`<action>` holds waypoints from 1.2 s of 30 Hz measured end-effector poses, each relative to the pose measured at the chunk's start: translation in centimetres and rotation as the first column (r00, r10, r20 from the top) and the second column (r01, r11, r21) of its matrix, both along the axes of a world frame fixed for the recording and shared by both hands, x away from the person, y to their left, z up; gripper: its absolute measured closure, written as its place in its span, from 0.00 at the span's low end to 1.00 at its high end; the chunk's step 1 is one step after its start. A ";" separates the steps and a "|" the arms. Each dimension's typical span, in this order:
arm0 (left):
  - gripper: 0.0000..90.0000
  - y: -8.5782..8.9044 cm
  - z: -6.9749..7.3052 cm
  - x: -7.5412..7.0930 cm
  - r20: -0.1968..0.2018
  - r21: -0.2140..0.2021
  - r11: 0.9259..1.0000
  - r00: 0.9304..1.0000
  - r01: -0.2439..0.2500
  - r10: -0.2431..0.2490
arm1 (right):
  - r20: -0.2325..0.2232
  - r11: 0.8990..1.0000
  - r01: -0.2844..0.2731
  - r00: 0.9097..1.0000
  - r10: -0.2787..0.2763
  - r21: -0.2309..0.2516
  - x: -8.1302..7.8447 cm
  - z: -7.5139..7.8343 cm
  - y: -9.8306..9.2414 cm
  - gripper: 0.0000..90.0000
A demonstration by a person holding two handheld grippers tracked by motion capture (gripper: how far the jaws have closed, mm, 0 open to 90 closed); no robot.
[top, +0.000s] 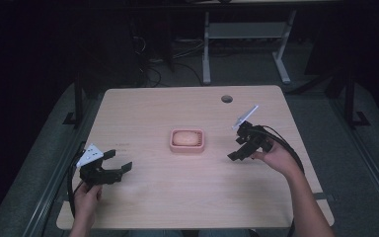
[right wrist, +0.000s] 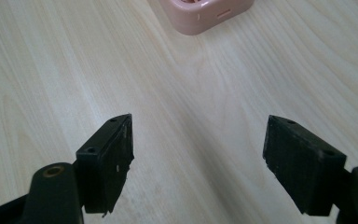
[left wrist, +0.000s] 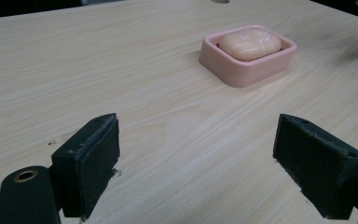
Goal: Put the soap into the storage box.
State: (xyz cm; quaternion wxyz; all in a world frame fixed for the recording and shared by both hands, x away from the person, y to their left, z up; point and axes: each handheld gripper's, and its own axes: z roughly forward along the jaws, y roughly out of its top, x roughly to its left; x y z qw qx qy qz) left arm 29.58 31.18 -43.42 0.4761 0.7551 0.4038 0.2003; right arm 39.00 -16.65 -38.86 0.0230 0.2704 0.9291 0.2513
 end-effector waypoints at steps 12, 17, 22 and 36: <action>0.16 -0.1 0.0 0.0 -0.002 0.005 1.000 1.000 0.003 -0.003 | -0.004 0.999 0.038 0.999 -0.038 0.008 -1.0 -0.1 -1.9 0.27; 0.16 -0.1 0.0 0.0 -0.002 0.007 1.000 1.000 0.004 -0.004 | -0.007 0.998 0.053 0.999 -0.053 0.020 -1.5 -0.1 -2.6 0.27; 0.16 -0.2 -0.1 0.0 -0.004 0.006 1.000 1.000 0.006 -0.006 | -0.006 0.998 0.063 0.998 -0.063 0.023 -2.0 -0.4 -3.3 0.27; 0.16 -0.3 -0.1 0.0 -0.004 0.016 1.000 1.000 0.015 -0.015 | -0.002 0.995 0.093 0.996 -0.093 0.031 -3.1 -1.0 -5.2 0.27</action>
